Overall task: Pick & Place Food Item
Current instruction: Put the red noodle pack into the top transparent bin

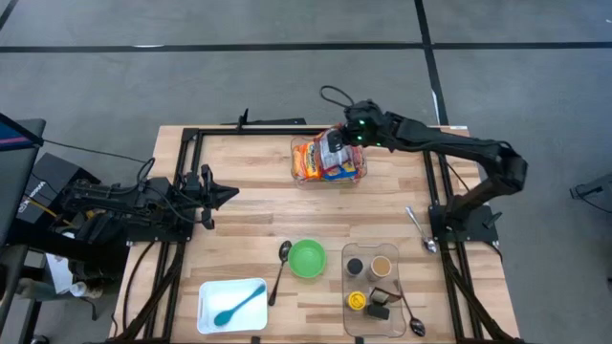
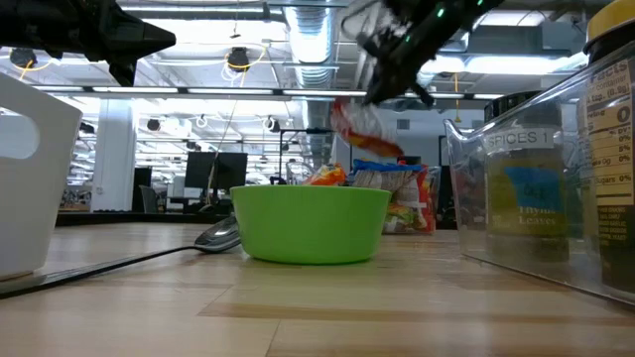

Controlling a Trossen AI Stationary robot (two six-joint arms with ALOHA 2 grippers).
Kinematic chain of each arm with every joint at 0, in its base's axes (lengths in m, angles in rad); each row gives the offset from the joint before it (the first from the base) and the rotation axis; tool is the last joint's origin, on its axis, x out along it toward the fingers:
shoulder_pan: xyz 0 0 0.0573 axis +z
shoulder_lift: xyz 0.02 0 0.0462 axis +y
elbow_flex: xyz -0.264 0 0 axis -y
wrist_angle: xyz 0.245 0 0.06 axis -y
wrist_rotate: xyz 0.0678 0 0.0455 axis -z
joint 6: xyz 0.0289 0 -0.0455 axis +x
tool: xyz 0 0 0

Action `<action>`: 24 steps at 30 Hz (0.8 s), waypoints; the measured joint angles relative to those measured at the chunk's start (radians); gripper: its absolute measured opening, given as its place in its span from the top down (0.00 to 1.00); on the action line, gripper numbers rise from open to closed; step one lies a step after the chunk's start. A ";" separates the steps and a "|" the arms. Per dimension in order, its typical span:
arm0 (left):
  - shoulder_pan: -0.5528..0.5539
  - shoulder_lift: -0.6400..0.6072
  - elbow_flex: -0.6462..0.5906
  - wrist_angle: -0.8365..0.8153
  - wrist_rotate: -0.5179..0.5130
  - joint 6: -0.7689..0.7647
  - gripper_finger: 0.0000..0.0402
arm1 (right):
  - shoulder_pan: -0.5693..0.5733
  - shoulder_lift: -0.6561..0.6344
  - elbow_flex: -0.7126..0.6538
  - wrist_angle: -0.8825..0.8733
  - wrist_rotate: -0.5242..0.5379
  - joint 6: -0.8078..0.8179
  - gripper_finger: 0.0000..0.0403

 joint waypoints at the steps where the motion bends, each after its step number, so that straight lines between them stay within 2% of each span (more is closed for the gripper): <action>1: 0.000 0.000 0.000 0.000 0.000 0.000 0.98 | -0.010 0.019 0.000 0.000 -0.010 0.000 1.00; 5: 0.000 0.000 0.000 0.000 0.000 0.000 0.98 | -0.048 0.086 0.000 -0.006 -0.061 0.027 1.00; 12: 0.000 0.000 0.000 0.000 0.000 0.000 0.98 | -0.089 0.143 0.000 -0.027 -0.087 0.053 1.00; 16: 0.000 0.000 0.000 0.000 0.000 0.000 0.98 | -0.103 0.160 0.001 -0.036 -0.160 0.053 1.00; 24: 0.000 0.000 0.000 0.000 0.000 0.000 0.98 | -0.101 0.157 0.001 -0.076 -0.179 0.053 1.00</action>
